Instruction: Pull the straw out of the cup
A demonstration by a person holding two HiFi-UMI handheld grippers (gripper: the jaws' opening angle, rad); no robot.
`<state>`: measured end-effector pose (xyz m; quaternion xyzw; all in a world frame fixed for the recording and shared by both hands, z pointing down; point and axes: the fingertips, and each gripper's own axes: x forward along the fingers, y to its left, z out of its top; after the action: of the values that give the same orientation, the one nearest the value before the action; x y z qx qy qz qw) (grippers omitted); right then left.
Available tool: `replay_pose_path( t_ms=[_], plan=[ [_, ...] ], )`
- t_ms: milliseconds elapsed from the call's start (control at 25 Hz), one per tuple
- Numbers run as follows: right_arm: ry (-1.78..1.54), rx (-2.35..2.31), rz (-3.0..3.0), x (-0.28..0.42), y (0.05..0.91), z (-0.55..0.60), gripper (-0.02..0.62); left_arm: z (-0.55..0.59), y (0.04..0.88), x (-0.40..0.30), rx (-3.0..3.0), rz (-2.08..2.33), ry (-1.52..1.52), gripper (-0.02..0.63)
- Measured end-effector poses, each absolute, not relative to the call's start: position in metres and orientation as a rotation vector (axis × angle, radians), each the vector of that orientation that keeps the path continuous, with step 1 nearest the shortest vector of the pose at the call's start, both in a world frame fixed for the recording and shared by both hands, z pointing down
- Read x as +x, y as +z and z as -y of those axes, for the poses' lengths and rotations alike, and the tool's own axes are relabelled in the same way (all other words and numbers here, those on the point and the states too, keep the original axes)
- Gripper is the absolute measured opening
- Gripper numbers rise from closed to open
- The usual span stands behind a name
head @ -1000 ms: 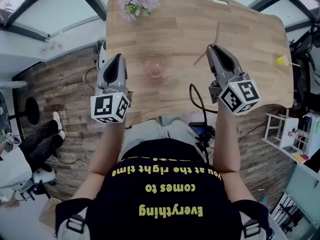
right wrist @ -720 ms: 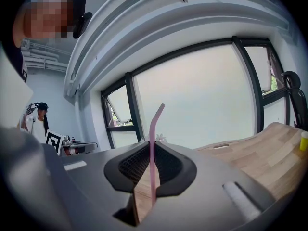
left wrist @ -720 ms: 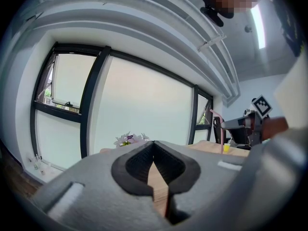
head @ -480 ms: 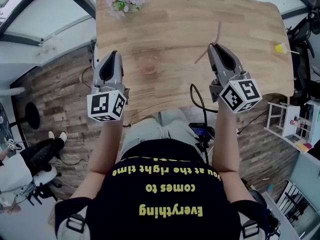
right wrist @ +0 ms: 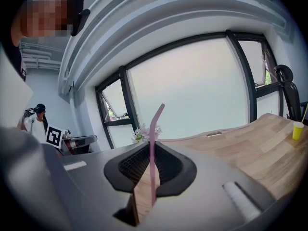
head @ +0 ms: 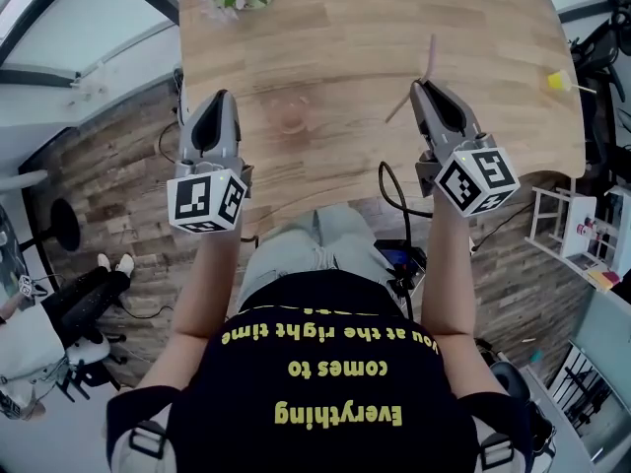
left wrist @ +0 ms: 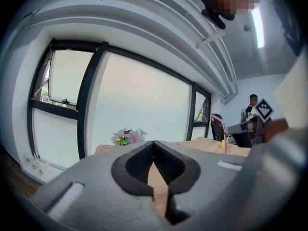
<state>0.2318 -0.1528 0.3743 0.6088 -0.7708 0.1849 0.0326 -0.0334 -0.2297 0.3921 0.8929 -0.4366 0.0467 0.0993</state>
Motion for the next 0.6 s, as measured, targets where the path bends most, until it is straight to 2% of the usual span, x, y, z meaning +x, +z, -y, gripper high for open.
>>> replay_pose_path(
  t_ms=[600],
  plan=[
    [0.706,1.801,2.341,0.224,0.420,0.151,0.038,0.232,0.413,-0.031,2.618,1.281,0.178,0.000]
  ],
)
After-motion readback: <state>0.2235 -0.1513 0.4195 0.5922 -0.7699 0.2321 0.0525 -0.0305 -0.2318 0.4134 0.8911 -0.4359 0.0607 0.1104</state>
